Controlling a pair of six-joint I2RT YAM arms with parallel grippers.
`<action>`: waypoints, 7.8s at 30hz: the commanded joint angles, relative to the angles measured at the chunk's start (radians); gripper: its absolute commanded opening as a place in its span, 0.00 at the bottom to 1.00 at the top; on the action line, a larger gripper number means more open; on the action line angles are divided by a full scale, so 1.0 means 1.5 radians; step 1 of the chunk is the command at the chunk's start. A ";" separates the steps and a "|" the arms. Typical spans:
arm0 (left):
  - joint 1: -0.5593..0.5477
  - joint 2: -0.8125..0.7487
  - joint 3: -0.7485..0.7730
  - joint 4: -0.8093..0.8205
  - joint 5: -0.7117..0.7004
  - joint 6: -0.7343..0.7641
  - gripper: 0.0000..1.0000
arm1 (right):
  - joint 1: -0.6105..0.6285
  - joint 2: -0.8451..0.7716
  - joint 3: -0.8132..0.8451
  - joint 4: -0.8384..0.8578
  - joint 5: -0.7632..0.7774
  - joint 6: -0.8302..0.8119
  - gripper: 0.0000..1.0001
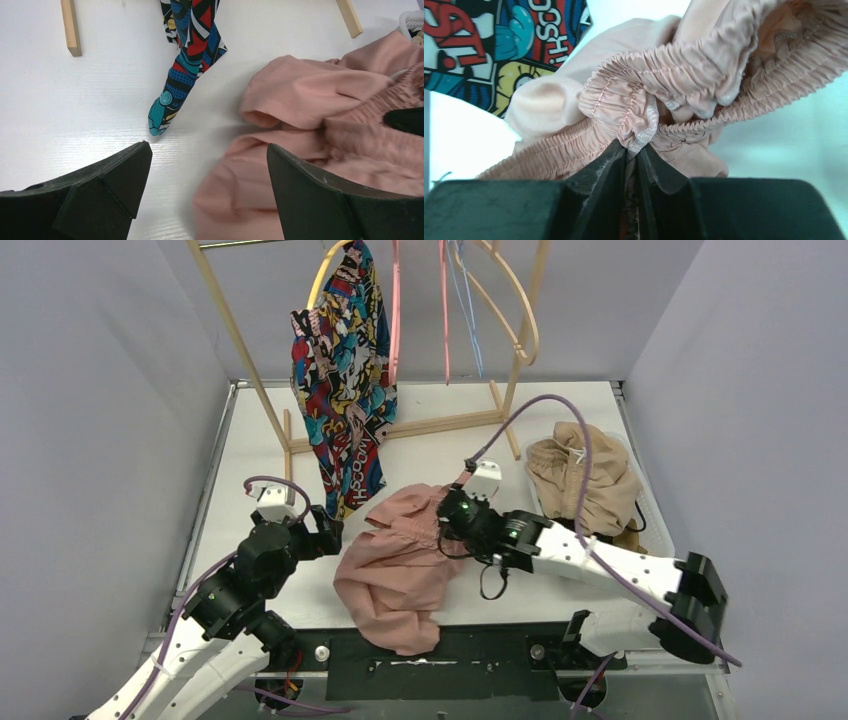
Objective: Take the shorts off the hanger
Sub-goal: Pick up the shorts at the center of the board, then place the shorts in the basket.
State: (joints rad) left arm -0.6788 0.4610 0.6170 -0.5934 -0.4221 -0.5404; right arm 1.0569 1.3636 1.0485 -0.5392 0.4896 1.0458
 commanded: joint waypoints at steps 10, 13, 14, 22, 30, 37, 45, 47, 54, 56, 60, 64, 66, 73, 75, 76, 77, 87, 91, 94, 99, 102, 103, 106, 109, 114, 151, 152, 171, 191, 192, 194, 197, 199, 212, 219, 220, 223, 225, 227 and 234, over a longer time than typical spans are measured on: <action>0.002 0.009 0.006 0.042 0.013 0.007 0.86 | -0.093 -0.076 -0.229 0.117 -0.209 -0.029 0.70; 0.002 0.012 0.006 0.043 0.017 0.007 0.86 | -0.091 -0.048 -0.202 0.081 -0.214 -0.027 0.97; 0.002 0.014 0.007 0.043 0.018 0.007 0.86 | -0.089 -0.036 -0.190 0.060 -0.208 -0.015 0.99; 0.002 0.013 0.006 0.042 0.016 0.006 0.86 | -0.001 0.094 -0.102 -0.081 -0.093 0.153 0.98; 0.001 0.013 0.005 0.044 0.020 0.007 0.86 | 0.004 0.222 -0.139 -0.004 -0.113 0.186 0.75; 0.001 0.014 0.006 0.044 0.019 0.008 0.86 | 0.010 0.152 -0.164 0.014 -0.046 0.151 0.10; 0.001 0.018 0.005 0.046 0.018 0.007 0.85 | 0.005 -0.117 -0.155 0.009 0.064 0.049 0.00; 0.002 0.020 0.005 0.046 0.018 0.007 0.86 | -0.003 -0.176 -0.138 -0.020 0.088 0.036 0.00; 0.002 0.027 0.005 0.049 0.024 0.008 0.85 | -0.014 -0.341 -0.084 -0.116 0.153 0.008 0.00; 0.002 0.028 0.005 0.050 0.023 0.009 0.85 | -0.015 -0.364 -0.068 -0.123 0.154 -0.009 0.00; 0.003 0.029 0.005 0.049 0.025 0.009 0.85 | -0.016 -0.371 -0.012 -0.187 0.185 -0.015 0.00; 0.002 0.028 0.004 0.050 0.026 0.009 0.85 | -0.015 -0.366 0.056 -0.252 0.235 -0.031 0.00; 0.002 0.029 0.005 0.050 0.027 0.009 0.85 | -0.016 -0.361 0.093 -0.287 0.266 -0.033 0.00; 0.002 0.032 0.005 0.049 0.023 0.008 0.85 | -0.020 -0.331 0.179 -0.342 0.325 -0.074 0.00; 0.002 0.033 0.005 0.048 0.023 0.008 0.85 | -0.026 -0.321 0.190 -0.358 0.340 -0.073 0.00; 0.002 0.033 0.005 0.049 0.024 0.008 0.85 | -0.030 -0.314 0.193 -0.358 0.340 -0.078 0.00; 0.002 0.033 0.005 0.049 0.025 0.008 0.85 | -0.031 -0.308 0.194 -0.354 0.336 -0.085 0.00; 0.003 0.031 0.004 0.049 0.027 0.008 0.85 | -0.134 -0.241 0.298 -0.374 0.356 -0.191 0.00; 0.002 0.031 0.004 0.050 0.029 0.008 0.85 | -0.249 -0.213 0.332 -0.312 0.285 -0.324 0.01; 0.001 0.030 0.004 0.050 0.030 0.009 0.85 | -0.374 -0.191 0.362 -0.303 0.251 -0.373 0.00; 0.001 0.022 0.002 0.048 0.027 0.009 0.85 | -0.531 -0.172 0.420 -0.255 0.127 -0.465 0.00; 0.001 0.022 0.002 0.049 0.029 0.009 0.85 | -0.596 -0.139 0.464 -0.256 0.087 -0.515 0.00; 0.001 0.023 0.002 0.049 0.029 0.009 0.85 | -0.610 -0.128 0.472 -0.261 0.073 -0.525 0.00; 0.001 0.024 0.002 0.049 0.029 0.009 0.85 | -0.623 -0.122 0.435 -0.277 0.028 -0.507 0.00; 0.001 0.022 0.003 0.048 0.027 0.009 0.85 | -0.623 -0.158 0.285 -0.246 -0.016 -0.469 0.01; 0.001 0.023 0.002 0.052 0.029 0.010 0.85 | -0.631 -0.157 0.072 -0.240 -0.067 -0.388 0.01; 0.000 0.002 -0.006 0.049 -0.004 -0.003 0.85 | -0.795 -0.186 -0.051 -0.230 -0.178 -0.356 0.55; 0.000 0.002 -0.006 0.050 -0.005 -0.005 0.85 | -0.795 -0.181 -0.044 -0.240 -0.171 -0.352 0.55; -0.032 -0.010 0.000 0.022 -0.050 -0.032 0.85 | -0.780 -0.214 0.134 -0.340 -0.236 -0.279 0.86; -0.052 -0.040 0.000 0.023 -0.047 -0.019 0.85 | -0.782 -0.166 -0.170 -0.103 -0.302 -0.276 0.67; -0.052 -0.040 0.000 0.024 -0.049 -0.020 0.86 | -0.782 -0.160 -0.180 -0.105 -0.300 -0.275 0.66; -0.052 -0.038 0.001 0.023 -0.053 -0.021 0.85 | -0.781 -0.149 -0.173 -0.127 -0.282 -0.285 0.66; -0.052 -0.038 0.001 0.021 -0.057 -0.023 0.85 | -0.780 -0.170 -0.094 -0.184 -0.239 -0.303 0.66; -0.052 -0.037 0.001 0.022 -0.058 -0.024 0.86 | -0.779 -0.203 -0.025 -0.222 -0.217 -0.312 0.69; -0.049 -0.023 -0.002 0.026 -0.052 -0.025 0.86 | -0.779 -0.297 0.030 -0.205 -0.294 -0.311 0.81; -0.036 -0.026 0.000 0.027 -0.045 -0.020 0.86 | -0.778 -0.225 -0.056 -0.206 -0.283 -0.273 0.73; -0.036 -0.028 0.000 0.028 -0.047 -0.020 0.85 | -0.778 -0.223 -0.044 -0.217 -0.278 -0.268 0.73; -0.037 -0.035 0.001 0.026 -0.049 -0.019 0.86 | -0.778 -0.241 0.009 -0.242 -0.268 -0.266 0.75; -0.036 -0.040 -0.002 0.027 -0.055 -0.020 0.85 | -0.778 -0.255 0.057 -0.261 -0.269 -0.260 0.78; -0.036 -0.040 -0.003 0.029 -0.055 -0.019 0.86 | -0.778 -0.272 0.090 -0.256 -0.287 -0.258 0.80; -0.036 -0.020 -0.001 0.032 -0.045 -0.020 0.86 | -0.777 -0.277 0.024 -0.197 -0.348 -0.279 0.84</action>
State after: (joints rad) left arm -0.7380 0.4168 0.6102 -0.5930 -0.4927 -0.5804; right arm -0.1162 0.9279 1.1736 -0.8829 0.0212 0.6460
